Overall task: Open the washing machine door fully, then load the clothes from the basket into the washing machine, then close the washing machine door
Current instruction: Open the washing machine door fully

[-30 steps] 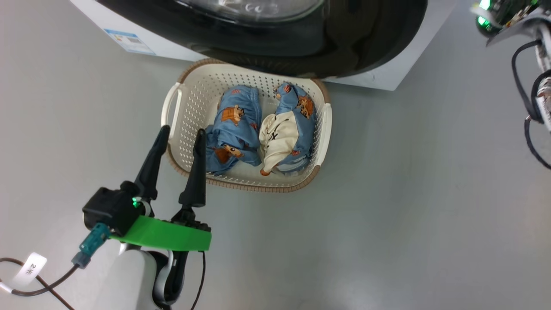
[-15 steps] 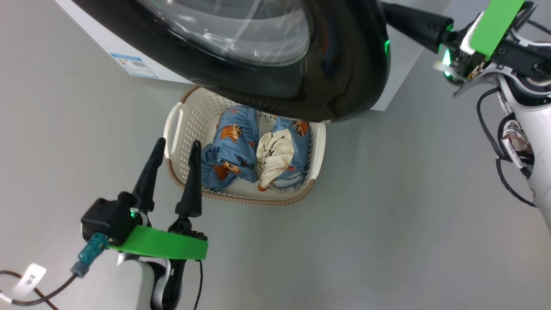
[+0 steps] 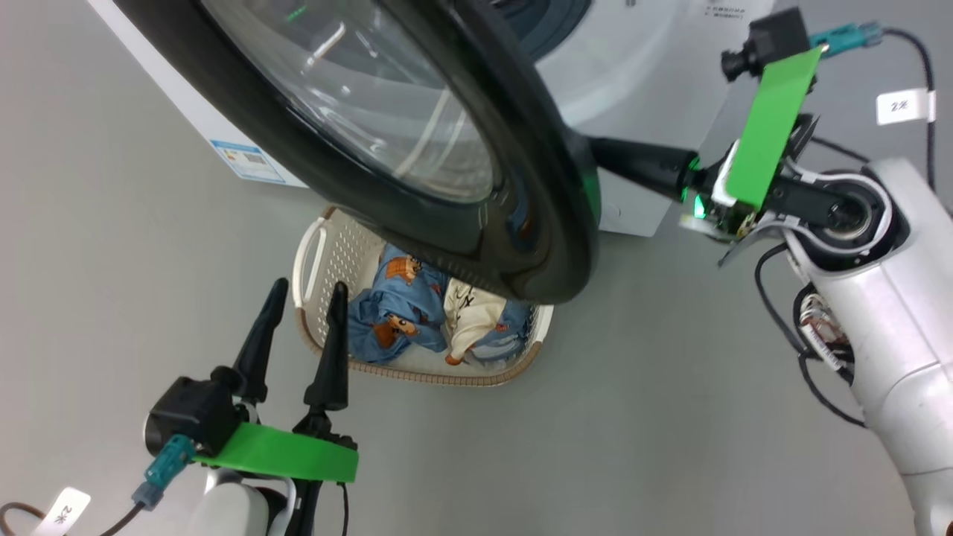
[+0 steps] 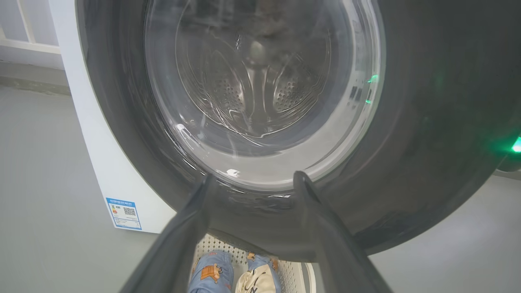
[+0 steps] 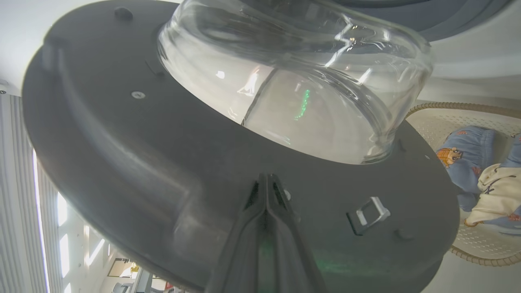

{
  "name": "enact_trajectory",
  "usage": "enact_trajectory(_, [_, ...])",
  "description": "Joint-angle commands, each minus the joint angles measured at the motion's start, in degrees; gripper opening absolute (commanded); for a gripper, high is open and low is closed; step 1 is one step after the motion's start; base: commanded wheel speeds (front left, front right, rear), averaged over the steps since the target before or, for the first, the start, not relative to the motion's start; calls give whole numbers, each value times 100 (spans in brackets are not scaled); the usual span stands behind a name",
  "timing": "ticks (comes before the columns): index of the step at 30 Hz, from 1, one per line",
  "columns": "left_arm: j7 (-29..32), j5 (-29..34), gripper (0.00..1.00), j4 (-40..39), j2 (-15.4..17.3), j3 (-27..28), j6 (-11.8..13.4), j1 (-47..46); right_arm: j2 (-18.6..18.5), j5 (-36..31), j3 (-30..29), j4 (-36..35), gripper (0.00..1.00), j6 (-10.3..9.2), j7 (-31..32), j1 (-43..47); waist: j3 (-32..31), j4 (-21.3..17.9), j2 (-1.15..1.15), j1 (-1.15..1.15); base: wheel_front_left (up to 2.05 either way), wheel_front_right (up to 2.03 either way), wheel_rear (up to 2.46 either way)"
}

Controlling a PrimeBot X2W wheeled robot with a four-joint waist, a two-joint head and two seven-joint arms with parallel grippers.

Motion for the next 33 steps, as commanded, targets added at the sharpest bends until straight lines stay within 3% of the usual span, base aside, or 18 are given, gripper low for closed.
enact_trajectory(1, [-35, 48, 100, -102, 105, 221, 3, 86, 134, 12, 68, -209, 0, 32, 69, 166, -115, 7, 0, 1, 0, 0, 0])
enact_trajectory(33, [-35, 69, 100, -62, 75, 272, 3, 478, 676, -35, 322, -672, 0, 32, 309, 1118, -735, 180, 0, 0, 0, 0, 0])
